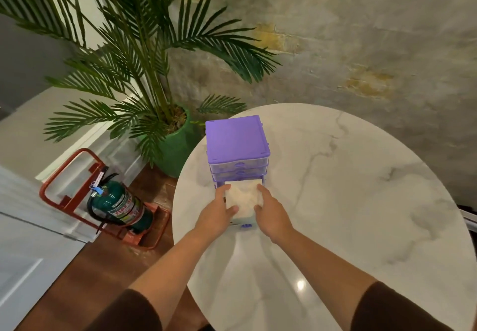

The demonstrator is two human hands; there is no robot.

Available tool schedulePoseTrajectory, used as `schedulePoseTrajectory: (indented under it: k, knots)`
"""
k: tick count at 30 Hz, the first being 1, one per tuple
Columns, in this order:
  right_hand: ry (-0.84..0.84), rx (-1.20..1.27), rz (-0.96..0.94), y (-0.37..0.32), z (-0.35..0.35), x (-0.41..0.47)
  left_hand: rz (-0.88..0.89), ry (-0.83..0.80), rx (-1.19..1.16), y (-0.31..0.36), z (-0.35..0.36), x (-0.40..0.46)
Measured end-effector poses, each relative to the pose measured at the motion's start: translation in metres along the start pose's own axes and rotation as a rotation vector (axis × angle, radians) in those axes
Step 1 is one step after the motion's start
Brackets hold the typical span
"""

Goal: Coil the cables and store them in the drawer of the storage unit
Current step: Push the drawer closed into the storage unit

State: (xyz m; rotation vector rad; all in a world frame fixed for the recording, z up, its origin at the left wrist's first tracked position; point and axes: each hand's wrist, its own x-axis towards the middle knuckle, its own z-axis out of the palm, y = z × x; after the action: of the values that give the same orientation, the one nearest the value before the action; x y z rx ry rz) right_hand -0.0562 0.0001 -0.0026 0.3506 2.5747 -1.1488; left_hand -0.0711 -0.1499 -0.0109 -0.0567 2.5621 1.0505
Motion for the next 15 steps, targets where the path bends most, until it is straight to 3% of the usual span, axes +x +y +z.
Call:
schedulePoseTrajectory:
  k: [15]
  knots:
    - [-0.111, -0.301, 0.102, -0.005, -0.013, 0.012, 0.03, -0.056, 0.172, 0.005, -0.004, 0.008]
